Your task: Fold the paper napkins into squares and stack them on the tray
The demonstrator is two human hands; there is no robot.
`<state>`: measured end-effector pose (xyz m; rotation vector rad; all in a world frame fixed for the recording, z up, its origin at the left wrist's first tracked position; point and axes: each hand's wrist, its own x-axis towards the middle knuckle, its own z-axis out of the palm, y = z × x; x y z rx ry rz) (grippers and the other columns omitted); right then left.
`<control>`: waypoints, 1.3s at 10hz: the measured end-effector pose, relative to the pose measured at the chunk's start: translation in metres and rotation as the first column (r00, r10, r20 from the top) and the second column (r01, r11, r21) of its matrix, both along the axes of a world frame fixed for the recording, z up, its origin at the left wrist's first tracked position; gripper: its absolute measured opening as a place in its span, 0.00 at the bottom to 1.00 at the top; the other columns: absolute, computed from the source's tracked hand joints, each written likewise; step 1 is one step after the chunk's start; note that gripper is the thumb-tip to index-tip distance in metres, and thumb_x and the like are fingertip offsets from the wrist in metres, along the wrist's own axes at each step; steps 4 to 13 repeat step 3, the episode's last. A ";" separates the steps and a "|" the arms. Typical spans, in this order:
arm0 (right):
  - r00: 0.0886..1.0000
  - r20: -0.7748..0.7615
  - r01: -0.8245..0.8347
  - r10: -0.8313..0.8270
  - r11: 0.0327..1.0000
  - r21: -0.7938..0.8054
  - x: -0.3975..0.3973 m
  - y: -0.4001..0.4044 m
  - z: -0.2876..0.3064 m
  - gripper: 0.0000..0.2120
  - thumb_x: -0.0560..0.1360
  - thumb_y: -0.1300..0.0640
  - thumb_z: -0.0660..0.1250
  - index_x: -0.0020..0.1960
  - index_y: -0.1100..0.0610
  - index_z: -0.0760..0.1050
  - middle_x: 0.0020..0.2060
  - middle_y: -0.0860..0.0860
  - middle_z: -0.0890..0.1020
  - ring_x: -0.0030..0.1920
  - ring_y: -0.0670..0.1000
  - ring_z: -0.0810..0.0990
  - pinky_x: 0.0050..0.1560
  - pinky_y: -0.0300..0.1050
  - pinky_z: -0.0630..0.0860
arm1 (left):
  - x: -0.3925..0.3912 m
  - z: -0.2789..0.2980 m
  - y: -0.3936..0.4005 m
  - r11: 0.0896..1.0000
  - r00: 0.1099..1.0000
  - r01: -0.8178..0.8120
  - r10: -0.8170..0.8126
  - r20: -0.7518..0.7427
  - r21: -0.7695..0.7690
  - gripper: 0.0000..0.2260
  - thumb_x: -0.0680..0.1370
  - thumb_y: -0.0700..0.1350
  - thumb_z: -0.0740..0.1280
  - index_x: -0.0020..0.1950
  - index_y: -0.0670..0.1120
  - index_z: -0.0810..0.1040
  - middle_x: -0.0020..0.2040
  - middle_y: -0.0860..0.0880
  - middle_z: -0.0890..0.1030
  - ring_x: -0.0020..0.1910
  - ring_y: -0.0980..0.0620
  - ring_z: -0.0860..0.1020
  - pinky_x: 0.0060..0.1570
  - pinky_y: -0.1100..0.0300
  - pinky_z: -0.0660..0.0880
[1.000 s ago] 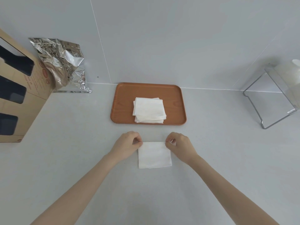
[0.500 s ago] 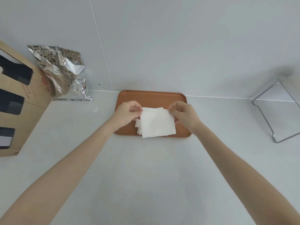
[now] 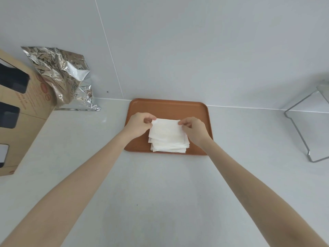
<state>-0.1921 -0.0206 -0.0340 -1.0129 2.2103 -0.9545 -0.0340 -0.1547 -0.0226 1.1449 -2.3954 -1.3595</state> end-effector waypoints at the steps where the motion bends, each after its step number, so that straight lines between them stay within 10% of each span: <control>1: 0.999 -0.050 -0.017 0.018 0.999 0.027 0.003 0.006 0.004 0.13 0.75 0.65 0.58 0.56 0.60 0.77 0.52 0.53 0.75 0.45 0.49 0.73 0.49 0.37 0.68 | 0.004 0.004 0.009 1.000 0.999 0.022 -0.022 0.036 0.004 0.14 0.73 0.36 0.63 0.57 0.45 0.76 0.58 0.43 0.79 0.52 0.53 0.74 0.55 0.62 0.66; 3: 0.995 -0.084 -0.053 0.049 0.998 -0.045 0.009 0.017 0.048 0.12 0.74 0.63 0.60 0.56 0.57 0.76 0.58 0.53 0.74 0.40 0.44 0.74 0.40 0.25 0.69 | 0.009 0.025 0.018 0.997 0.998 0.042 -0.039 0.044 -0.071 0.16 0.73 0.39 0.64 0.61 0.47 0.73 0.64 0.44 0.73 0.60 0.47 0.72 0.59 0.57 0.69; 13: 0.995 -0.084 -0.053 0.049 0.998 -0.045 0.009 0.017 0.048 0.12 0.74 0.63 0.60 0.56 0.57 0.76 0.58 0.53 0.74 0.40 0.44 0.74 0.40 0.25 0.69 | 0.009 0.025 0.018 0.997 0.998 0.042 -0.039 0.044 -0.071 0.16 0.73 0.39 0.64 0.61 0.47 0.73 0.64 0.44 0.73 0.60 0.47 0.72 0.59 0.57 0.69</control>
